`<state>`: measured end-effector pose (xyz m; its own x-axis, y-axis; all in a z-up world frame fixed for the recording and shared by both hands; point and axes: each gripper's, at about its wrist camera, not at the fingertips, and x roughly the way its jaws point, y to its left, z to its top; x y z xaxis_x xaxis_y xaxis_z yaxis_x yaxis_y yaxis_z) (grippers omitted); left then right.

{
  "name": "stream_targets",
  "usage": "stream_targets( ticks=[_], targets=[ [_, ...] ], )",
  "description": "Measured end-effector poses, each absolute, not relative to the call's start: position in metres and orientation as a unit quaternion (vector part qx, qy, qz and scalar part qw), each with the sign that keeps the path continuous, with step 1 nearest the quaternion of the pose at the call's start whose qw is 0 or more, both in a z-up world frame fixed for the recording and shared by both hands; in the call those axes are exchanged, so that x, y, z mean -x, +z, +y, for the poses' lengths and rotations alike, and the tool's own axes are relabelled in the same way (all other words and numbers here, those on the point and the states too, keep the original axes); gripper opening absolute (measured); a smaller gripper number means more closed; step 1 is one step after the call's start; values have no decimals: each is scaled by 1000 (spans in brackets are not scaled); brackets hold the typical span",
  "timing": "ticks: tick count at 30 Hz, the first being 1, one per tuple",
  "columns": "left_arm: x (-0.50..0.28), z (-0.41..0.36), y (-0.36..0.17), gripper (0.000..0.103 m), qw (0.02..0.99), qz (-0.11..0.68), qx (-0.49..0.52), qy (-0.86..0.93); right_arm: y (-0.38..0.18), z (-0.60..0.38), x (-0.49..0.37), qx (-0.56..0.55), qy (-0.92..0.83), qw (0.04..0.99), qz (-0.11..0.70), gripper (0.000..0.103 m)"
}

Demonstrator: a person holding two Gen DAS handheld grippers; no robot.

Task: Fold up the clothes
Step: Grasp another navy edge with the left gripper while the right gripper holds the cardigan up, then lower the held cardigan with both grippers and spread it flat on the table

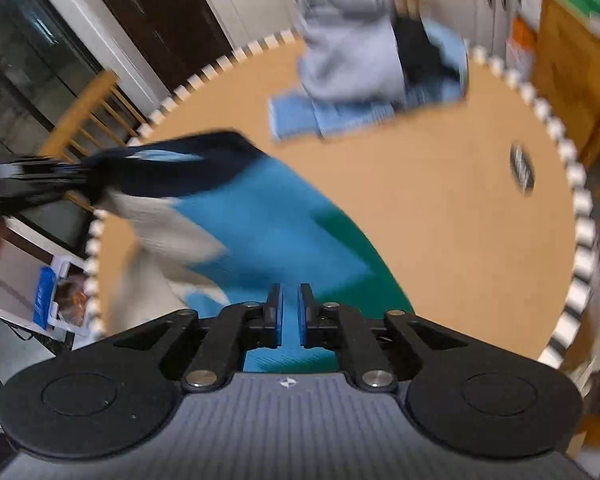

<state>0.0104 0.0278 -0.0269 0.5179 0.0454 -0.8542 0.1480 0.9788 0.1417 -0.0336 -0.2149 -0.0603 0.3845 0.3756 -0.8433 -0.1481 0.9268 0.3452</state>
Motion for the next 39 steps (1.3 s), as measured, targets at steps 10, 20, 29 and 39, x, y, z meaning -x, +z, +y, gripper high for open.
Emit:
stream_targets(
  ticks=[10,20,29,39],
  targets=[
    [-36,83,-64,7,847,528,-52,-15,-122,-267,-20,-198,108,815,534,98],
    [-42,92,-78,8,834,549,-40,-29,-178,-208,-53,-285,206,731,585,15],
    [-53,89,-76,6,846,532,-1,-38,-104,-178,-45,-213,209,787,539,12],
    [-65,104,102,6,948,312,50,-48,83,-197,-52,-139,208,903,350,12]
  ],
)
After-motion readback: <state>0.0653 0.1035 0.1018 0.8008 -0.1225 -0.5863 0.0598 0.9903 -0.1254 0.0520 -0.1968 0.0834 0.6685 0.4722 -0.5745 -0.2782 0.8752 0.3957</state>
